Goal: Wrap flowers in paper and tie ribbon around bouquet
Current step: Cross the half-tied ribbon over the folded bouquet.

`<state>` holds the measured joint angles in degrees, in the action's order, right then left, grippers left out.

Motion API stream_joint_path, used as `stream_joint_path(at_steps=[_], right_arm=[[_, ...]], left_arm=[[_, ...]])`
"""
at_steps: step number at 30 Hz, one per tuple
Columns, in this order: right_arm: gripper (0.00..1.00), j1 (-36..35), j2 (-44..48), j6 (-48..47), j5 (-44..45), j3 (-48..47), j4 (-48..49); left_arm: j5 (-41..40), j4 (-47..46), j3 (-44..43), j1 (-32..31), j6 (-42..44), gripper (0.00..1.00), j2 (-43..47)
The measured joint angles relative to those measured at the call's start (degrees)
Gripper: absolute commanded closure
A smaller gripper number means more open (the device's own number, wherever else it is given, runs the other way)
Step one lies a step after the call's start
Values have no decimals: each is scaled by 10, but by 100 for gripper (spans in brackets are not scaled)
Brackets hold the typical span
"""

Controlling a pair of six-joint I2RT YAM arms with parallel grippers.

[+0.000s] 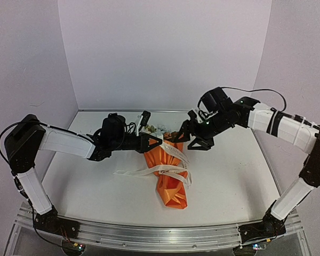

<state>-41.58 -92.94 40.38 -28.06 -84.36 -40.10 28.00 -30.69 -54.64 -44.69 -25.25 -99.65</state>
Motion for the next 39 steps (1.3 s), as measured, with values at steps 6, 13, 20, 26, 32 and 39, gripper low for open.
stream_joint_path(at_steps=[6,13,20,26,32,39], right_arm=[[49,-2,58,-7,23,147,6],[57,-6,57,30,25,260,56],[66,-12,28,65,30,282,130],[79,-14,5,85,42,292,157],[100,-15,3,98,53,296,166],[100,-16,26,80,87,295,123]], left_arm=[[-16,-5,5,0,-18,100,4],[-27,-9,8,0,-23,100,8],[-27,-9,11,0,-23,100,8],[-31,-9,11,0,-23,100,12],[-42,-9,11,0,-19,100,24],[-58,-9,24,3,-17,100,46]])
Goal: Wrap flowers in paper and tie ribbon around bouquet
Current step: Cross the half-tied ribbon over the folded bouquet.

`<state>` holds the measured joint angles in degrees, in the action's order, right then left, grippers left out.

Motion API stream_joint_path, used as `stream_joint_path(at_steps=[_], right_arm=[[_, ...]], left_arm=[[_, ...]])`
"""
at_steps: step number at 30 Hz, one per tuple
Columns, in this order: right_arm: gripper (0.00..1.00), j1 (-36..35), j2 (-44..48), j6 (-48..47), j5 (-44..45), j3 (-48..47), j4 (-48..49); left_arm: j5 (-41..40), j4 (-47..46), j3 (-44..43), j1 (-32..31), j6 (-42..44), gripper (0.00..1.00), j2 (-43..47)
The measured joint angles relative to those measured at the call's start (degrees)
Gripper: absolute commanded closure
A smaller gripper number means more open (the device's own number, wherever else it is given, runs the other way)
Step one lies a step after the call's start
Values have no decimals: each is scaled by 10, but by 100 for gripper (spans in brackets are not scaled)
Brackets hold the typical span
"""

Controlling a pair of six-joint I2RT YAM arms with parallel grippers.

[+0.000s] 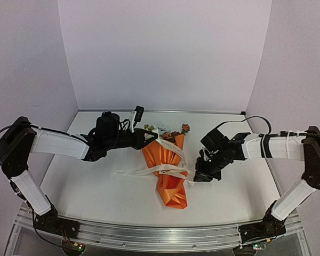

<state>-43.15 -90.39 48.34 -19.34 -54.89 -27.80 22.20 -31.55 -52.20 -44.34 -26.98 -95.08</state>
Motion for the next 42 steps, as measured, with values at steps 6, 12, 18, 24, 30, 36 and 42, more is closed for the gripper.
stream_joint_path(at_steps=[6,12,18,24,30,36,42], right_arm=[[100,0,23,-41,30,-63,-69],[100,0,-19,-80,40,-156,-105],[100,13,-88,-96,38,-215,-125],[100,33,-141,-96,24,-269,-137],[100,37,-178,-96,1,-317,-142],[100,37,-199,-96,-12,-342,-154],[100,37,-206,-96,-15,-348,-164]], left_arm=[[-5,0,41,7,-1,100,20],[26,3,78,7,18,100,75],[100,37,77,6,67,100,138],[170,166,19,-51,151,100,119],[198,307,-120,-135,241,100,12],[199,424,-230,-200,311,95,-96],[203,491,-280,-235,346,76,-148]])
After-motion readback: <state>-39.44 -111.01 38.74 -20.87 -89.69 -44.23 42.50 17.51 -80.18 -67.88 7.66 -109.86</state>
